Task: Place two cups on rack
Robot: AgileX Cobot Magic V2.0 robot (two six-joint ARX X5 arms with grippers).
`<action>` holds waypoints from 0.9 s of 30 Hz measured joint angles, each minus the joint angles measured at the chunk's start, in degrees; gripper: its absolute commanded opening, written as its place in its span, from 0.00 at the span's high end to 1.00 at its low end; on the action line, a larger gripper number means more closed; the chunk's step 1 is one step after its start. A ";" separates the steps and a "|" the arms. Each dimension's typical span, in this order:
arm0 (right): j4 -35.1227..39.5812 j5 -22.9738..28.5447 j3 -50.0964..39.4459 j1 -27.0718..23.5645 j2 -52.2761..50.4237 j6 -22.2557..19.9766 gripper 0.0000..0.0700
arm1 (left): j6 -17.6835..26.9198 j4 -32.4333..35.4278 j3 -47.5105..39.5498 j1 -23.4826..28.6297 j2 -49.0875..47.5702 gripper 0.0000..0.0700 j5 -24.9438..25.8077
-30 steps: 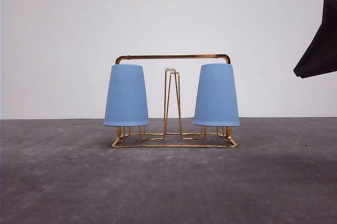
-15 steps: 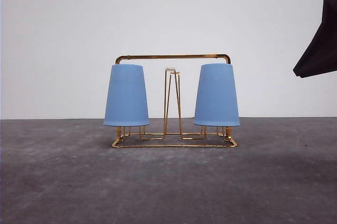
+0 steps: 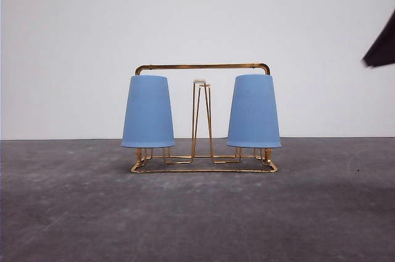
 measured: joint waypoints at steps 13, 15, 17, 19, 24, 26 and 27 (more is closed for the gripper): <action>5.22 6.01 -20.36 -15.71 -26.00 -0.08 0.95 | 0.00 0.02 0.00 0.00 0.00 1.00 0.00; 4.79 6.08 -21.72 -15.80 -28.19 0.06 0.95 | 0.00 0.02 0.00 0.00 0.00 1.00 -0.02; 3.53 7.53 -21.82 -16.01 -30.64 0.32 0.95 | 0.00 0.07 0.00 0.00 0.00 1.00 0.00; 4.63 9.44 -21.82 -16.10 -31.99 0.36 0.95 | 0.00 0.11 0.00 0.00 0.02 1.00 0.00; 4.81 10.12 -21.88 -16.10 -31.79 0.36 0.95 | 0.00 0.09 0.00 0.00 0.02 1.00 0.00; 4.93 10.10 -21.88 -16.10 -31.81 0.36 0.95 | 0.00 0.09 0.00 0.00 0.02 1.00 0.00; 4.91 10.12 -21.88 -16.10 -31.81 0.36 0.95 | 0.00 0.09 0.00 0.00 0.02 1.00 0.00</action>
